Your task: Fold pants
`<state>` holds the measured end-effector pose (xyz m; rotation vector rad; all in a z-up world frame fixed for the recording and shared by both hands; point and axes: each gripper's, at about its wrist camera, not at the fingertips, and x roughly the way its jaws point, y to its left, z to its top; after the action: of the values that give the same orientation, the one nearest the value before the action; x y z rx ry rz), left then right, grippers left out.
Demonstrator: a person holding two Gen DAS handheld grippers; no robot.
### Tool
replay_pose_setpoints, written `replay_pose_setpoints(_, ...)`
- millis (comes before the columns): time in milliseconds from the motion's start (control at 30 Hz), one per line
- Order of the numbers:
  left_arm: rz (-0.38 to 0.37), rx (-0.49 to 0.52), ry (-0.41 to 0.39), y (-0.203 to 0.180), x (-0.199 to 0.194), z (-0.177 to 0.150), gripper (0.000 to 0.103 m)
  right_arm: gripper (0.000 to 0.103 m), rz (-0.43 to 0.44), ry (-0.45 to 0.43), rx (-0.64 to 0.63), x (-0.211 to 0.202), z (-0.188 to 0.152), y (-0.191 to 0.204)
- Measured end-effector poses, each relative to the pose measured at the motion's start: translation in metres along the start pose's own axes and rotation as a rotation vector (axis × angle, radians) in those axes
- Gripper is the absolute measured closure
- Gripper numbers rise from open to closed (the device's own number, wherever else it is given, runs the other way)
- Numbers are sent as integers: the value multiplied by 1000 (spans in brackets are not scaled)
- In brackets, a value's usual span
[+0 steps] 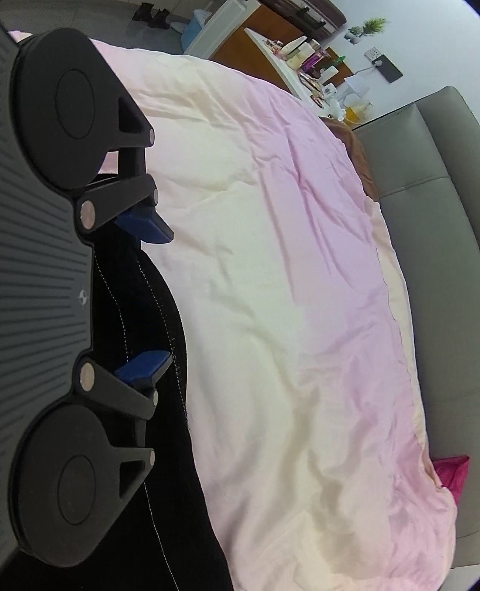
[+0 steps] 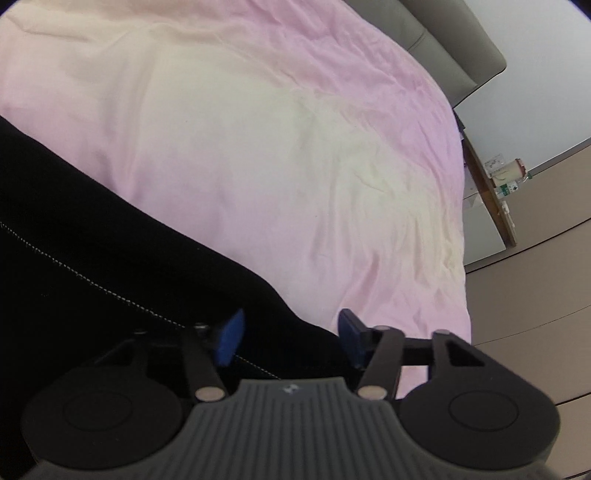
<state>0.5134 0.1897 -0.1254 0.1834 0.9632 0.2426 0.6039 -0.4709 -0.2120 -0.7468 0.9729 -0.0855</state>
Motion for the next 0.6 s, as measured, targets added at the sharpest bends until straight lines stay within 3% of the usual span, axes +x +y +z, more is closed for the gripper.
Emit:
replay_pose_setpoints(200, -17, -117, -7, 43, -36, -33, 24, 40, 112, -10, 165, -42, -34, -17)
replay_pose_setpoints(400, -26, -364, 11, 102, -37, -94, 24, 40, 240, 27, 317, -76, -94, -10)
replay_pose_setpoints(467, -47, -422, -2, 110, -29, -101, 29, 40, 254, 23, 321, -86, -108, -2)
replay_pose_setpoints(500, -64, -422, -5, 111, -23, -101, 38, 40, 249, 26, 316, -89, -112, 2)
replay_pose_setpoints(533, -77, -415, 0, 109, -17, -97, 59, 40, 241, 30, 311, -93, -114, 5)
replay_pose_setpoints(600, -99, -377, 1, 103, -2, -87, 66, 40, 228, 37, 298, -100, -116, 11)
